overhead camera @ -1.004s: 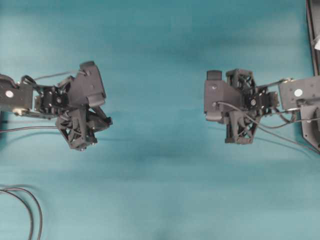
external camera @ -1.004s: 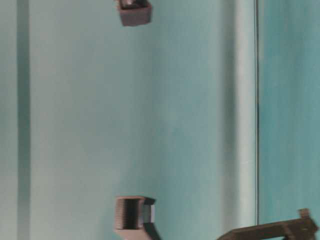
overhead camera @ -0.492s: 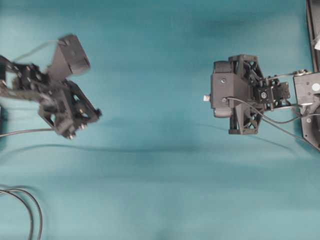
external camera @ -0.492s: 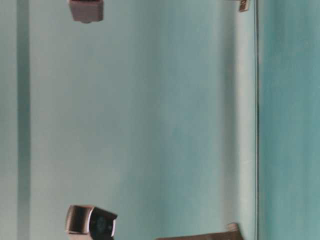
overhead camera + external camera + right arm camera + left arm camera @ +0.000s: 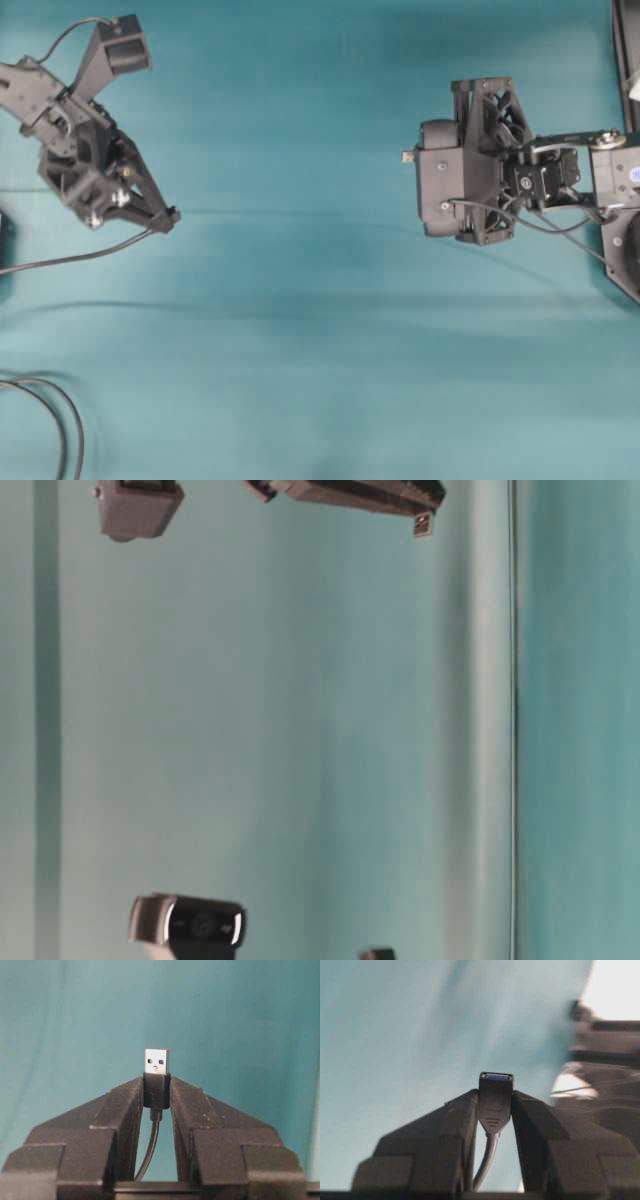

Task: Insert the USB using both arms.
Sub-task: 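Lift both connectors and bring them together above the table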

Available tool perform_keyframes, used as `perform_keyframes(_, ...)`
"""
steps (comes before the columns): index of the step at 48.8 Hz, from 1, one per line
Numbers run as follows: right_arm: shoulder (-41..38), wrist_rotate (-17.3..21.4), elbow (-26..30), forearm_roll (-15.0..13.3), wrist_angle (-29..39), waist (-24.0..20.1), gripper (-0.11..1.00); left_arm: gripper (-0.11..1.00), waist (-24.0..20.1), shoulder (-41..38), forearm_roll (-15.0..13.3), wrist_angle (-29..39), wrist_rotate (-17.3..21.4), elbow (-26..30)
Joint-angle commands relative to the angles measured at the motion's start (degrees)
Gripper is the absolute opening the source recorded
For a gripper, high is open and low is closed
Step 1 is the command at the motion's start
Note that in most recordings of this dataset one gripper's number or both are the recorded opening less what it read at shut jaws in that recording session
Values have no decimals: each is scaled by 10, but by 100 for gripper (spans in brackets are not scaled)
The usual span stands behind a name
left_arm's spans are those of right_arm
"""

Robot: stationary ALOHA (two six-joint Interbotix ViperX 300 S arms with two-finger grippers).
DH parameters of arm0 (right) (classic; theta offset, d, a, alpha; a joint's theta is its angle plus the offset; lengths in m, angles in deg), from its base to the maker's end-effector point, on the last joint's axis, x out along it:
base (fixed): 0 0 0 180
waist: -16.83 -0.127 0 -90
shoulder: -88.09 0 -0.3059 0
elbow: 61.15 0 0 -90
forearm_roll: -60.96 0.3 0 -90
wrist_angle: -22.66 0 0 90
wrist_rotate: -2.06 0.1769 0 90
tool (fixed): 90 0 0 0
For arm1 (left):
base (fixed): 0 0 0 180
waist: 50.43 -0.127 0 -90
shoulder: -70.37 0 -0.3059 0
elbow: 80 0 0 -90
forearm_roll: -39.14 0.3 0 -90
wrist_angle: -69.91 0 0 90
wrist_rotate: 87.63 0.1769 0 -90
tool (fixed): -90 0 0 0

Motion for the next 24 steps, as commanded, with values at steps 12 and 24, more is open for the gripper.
perform_keyframes(12, 8, 25, 17, -146, 85, -67, 18, 12, -70, -136, -156, 163, 125, 27)
perform_keyframes(24, -35, 139, -7, -325, 221, -164, 18, 12, -74, -217, -161, 205, 156, 107)
